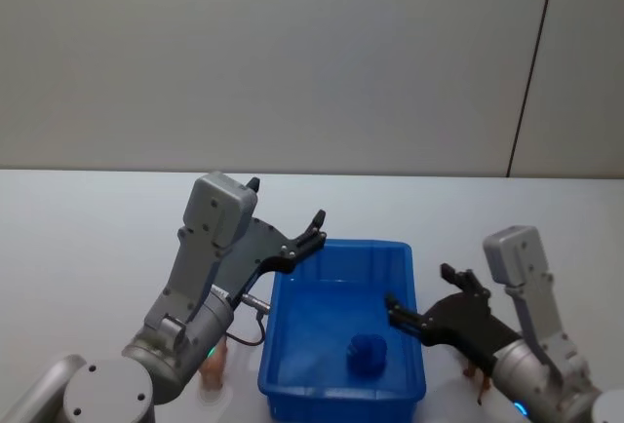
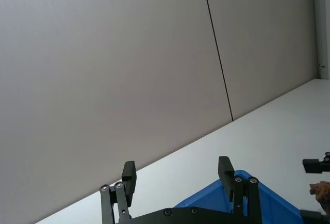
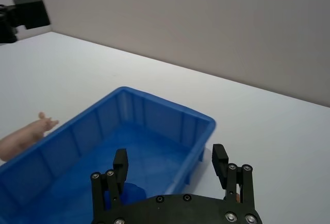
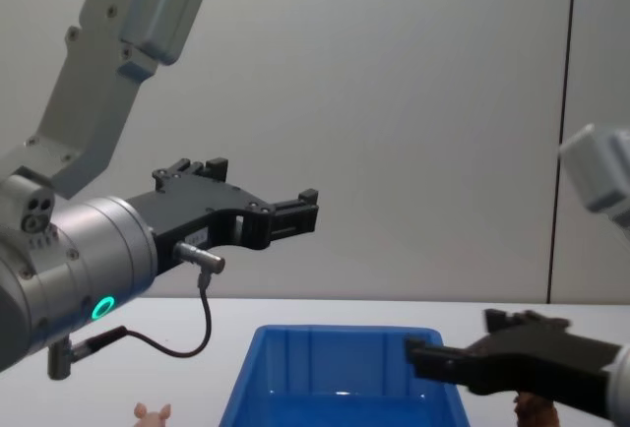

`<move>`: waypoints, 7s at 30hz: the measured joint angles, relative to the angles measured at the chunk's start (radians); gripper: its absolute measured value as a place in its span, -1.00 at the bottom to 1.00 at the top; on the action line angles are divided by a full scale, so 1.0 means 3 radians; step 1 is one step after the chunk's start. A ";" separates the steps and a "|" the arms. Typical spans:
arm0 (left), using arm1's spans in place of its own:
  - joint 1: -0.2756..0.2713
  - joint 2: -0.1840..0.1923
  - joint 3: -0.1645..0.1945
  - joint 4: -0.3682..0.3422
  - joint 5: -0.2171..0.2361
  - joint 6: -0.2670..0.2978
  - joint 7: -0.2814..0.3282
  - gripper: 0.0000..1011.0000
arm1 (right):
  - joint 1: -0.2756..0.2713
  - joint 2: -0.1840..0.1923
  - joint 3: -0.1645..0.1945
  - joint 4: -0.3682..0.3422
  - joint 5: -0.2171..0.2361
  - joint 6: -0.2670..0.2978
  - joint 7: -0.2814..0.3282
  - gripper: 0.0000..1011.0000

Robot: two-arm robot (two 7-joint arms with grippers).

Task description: Pick up the two dolls from the table and place them into the box.

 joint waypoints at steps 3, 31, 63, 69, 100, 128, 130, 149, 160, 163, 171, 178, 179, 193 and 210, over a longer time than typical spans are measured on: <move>0.0000 0.0000 0.0000 0.0000 0.0000 0.0000 0.0000 0.98 | -0.0063 0.0038 0.0024 -0.0079 0.0007 0.0016 -0.0128 0.98; 0.0000 0.0000 0.0000 0.0000 0.0000 0.0000 0.0000 0.98 | -0.0538 0.0307 0.0195 -0.0411 0.0103 0.0237 -0.0804 0.98; 0.0000 0.0000 0.0000 0.0000 0.0000 0.0000 0.0000 0.98 | -0.0462 0.0180 0.0140 0.0046 0.0064 0.0122 -0.0658 0.27; 0.0000 0.0000 0.0000 0.0000 0.0000 0.0000 0.0000 0.98 | -0.0447 0.0163 0.0135 0.0075 0.0057 0.0107 -0.0648 -0.10; 0.0000 0.0000 0.0000 0.0000 0.0000 0.0000 0.0000 0.98 | -0.0272 0.0066 0.0081 -0.0263 -0.0078 -0.0203 -0.0220 -0.44; 0.0000 0.0000 0.0000 0.0000 0.0000 0.0000 0.0000 0.98 | 0.0091 -0.0214 -0.0056 -0.0001 -0.0217 0.0103 -0.0112 0.80; 0.0000 0.0000 0.0000 0.0000 0.0000 0.0000 0.0000 0.98 | 0.0076 -0.0210 -0.0053 -0.0018 -0.0234 0.0109 -0.0167 0.86; 0.0000 -0.0001 0.0000 0.0000 0.0000 0.0000 0.0000 0.98 | -0.0286 -0.0008 0.0058 -0.0419 -0.0312 0.0174 -0.0882 0.98; 0.0023 -0.0008 -0.0009 -0.0035 -0.0027 0.0123 0.0082 0.98 | -0.0412 0.0065 0.0099 -0.0543 -0.0311 0.0192 -0.1067 0.98; 0.0037 -0.0009 -0.0015 -0.0055 -0.0057 0.0199 0.0132 0.98 | -0.0431 0.0076 0.0106 -0.0562 -0.0310 0.0195 -0.1095 0.98; 0.0106 0.0005 -0.0044 -0.0129 -0.0192 0.0512 0.0315 0.98 | -0.0461 0.0094 0.0116 -0.0591 -0.0310 0.0199 -0.1138 0.98; 0.0171 0.0036 -0.0074 -0.0161 -0.0327 0.0793 0.0452 0.98 | -0.0476 0.0103 0.0121 -0.0607 -0.0310 0.0202 -0.1162 0.98; 0.0179 0.0039 -0.0077 -0.0162 -0.0339 0.0822 0.0463 0.98 | -0.0476 0.0103 0.0121 -0.0607 -0.0310 0.0202 -0.1162 0.98; 0.0283 0.0102 -0.0138 -0.0098 -0.0495 0.1241 0.0559 0.98 | -0.0489 0.0110 0.0126 -0.0620 -0.0310 0.0203 -0.1180 0.98; 0.0342 0.0113 -0.0181 0.0054 -0.0611 0.1401 0.0519 0.98 | -0.0494 0.0113 0.0127 -0.0625 -0.0310 0.0202 -0.1188 0.98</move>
